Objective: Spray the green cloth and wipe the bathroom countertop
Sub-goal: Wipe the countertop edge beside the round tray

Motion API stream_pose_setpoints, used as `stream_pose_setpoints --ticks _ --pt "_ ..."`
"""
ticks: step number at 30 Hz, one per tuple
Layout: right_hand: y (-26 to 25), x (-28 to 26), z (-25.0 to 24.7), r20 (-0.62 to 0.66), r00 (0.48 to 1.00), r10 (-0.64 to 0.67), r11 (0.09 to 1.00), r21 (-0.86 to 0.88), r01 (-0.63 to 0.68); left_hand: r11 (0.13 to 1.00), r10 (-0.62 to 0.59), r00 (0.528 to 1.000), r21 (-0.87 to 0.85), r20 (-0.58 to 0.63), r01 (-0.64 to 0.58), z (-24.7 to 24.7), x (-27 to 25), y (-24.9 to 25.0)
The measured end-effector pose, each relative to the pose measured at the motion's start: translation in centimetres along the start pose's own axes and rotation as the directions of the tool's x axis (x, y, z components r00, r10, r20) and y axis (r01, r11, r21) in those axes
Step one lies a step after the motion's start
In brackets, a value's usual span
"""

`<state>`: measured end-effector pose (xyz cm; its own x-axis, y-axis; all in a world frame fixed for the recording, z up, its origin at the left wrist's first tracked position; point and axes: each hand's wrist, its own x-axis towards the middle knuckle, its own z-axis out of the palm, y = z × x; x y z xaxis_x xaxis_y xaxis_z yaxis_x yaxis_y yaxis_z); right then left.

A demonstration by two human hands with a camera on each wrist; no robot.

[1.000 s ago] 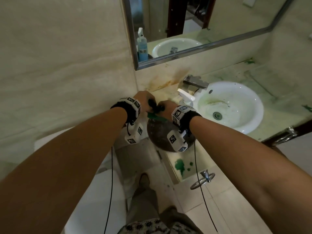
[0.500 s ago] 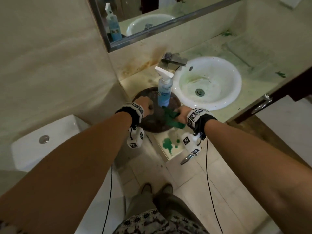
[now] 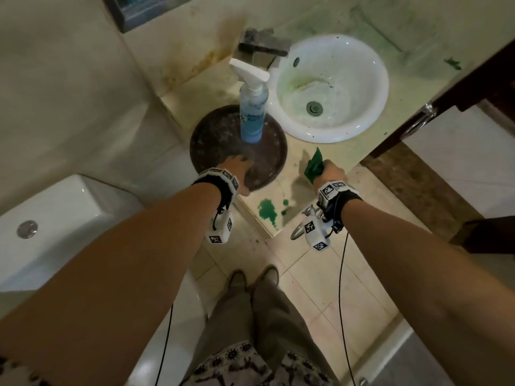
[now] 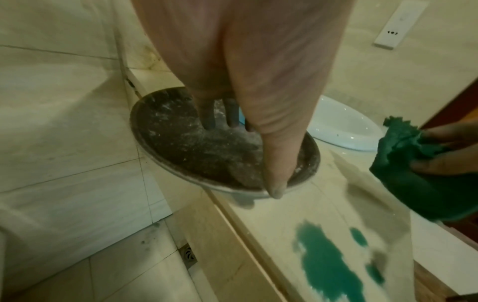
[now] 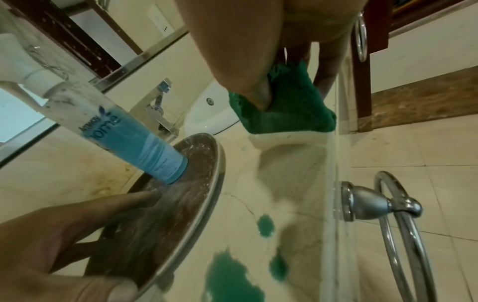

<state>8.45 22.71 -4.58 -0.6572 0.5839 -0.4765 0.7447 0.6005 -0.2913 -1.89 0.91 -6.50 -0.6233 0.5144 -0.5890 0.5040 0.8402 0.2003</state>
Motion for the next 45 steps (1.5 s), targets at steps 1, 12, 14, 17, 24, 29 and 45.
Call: stream_pose_setpoints --ticks 1,12,14,17,24,29,45 --pt "0.2 0.2 0.2 -0.021 1.0 0.003 1.0 0.0 -0.003 1.0 0.004 1.0 0.03 0.023 -0.004 0.5 0.2 0.0" --pt "-1.8 3.6 2.5 -0.027 0.999 -0.038 0.994 0.101 0.04 0.984 -0.002 1.0 0.179 0.027 -0.003 3.6 1.3 -0.7" --pt "-1.7 3.5 3.0 0.028 0.998 -0.062 0.994 0.095 0.059 0.983 -0.011 1.0 0.185 0.02 0.007 3.8 1.5 -0.6" --pt "-1.2 2.9 3.1 0.089 0.988 -0.129 0.99 0.06 0.124 0.98 -0.019 1.0 0.2 0.003 0.018 3.5 1.5 -0.3" --pt "-0.4 1.1 4.3 0.138 0.938 -0.319 0.93 -0.147 0.337 0.976 -0.009 1.0 0.218 0.02 0.005 3.4 1.7 -0.3" --pt "0.1 -0.2 5.1 0.179 0.919 -0.352 0.9 -0.206 0.385 0.979 -0.006 1.0 0.203 0.025 0.001 3.1 1.5 -0.3" --pt "1.9 -3.5 6.7 0.381 0.879 -0.285 0.911 -0.177 0.372 0.963 0.028 1.0 0.269 -0.009 -0.024 3.4 1.4 -0.2"
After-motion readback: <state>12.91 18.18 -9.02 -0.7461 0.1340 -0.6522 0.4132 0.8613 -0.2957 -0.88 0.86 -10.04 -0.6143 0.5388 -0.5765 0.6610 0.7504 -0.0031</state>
